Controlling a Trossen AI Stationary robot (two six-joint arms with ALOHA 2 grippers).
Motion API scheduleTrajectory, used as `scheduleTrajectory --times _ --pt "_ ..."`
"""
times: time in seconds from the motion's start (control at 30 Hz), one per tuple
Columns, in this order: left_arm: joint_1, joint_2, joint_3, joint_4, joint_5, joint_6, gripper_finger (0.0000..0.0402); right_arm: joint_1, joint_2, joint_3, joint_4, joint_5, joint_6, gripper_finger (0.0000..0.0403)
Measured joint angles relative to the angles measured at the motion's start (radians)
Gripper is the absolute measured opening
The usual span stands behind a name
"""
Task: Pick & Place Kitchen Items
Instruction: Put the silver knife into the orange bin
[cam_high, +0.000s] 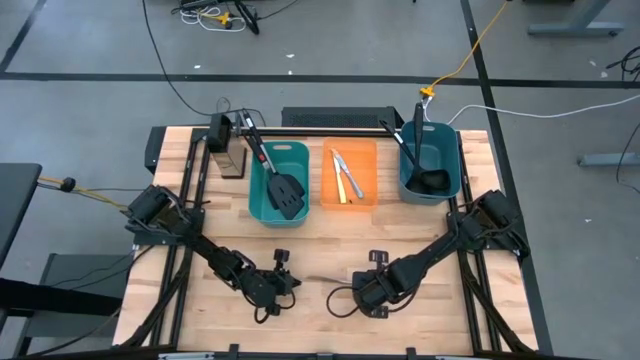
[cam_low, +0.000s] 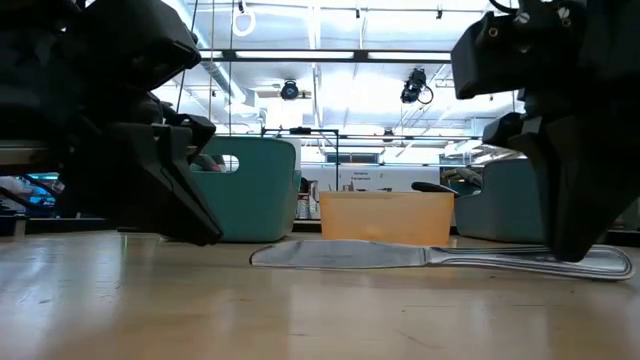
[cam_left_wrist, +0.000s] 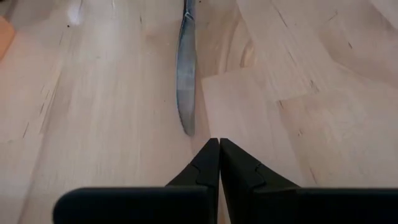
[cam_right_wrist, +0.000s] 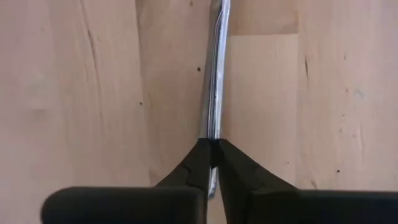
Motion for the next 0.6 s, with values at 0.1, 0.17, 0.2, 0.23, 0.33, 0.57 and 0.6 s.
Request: scheduleTrajectory --times 0.1,0.17,0.2,0.23,0.33,0.57,0.6 --pt "0.0 -0.001 0.0 0.0 0.001 -0.001 0.0016 -0.001 0.0 0.017 -0.009 -0.001 -0.02 0.0019" --pt "0.0 -0.001 0.001 0.0 0.001 -0.003 0.0016 -0.002 0.0 0.018 -0.01 0.003 -0.02 0.0016" --pt "0.0 -0.001 0.001 -0.001 0.001 -0.004 0.0016 -0.003 0.0 0.018 -0.011 0.004 -0.02 0.0015" --pt "0.0 -0.001 0.001 -0.003 0.001 -0.007 0.0016 -0.003 0.003 0.019 -0.01 0.002 -0.02 0.0015" --pt "0.0 -0.001 0.001 -0.01 0.001 -0.017 0.0016 -0.002 0.004 0.019 -0.008 0.007 -0.02 0.0015" --pt "0.0 -0.002 0.002 -0.01 0.005 -0.016 0.0016 -0.004 0.004 0.019 0.003 0.021 -0.02 0.0016" --pt "0.0 -0.002 0.002 -0.01 0.005 -0.013 0.0016 -0.004 0.004 0.019 0.007 0.022 -0.02 0.0016"
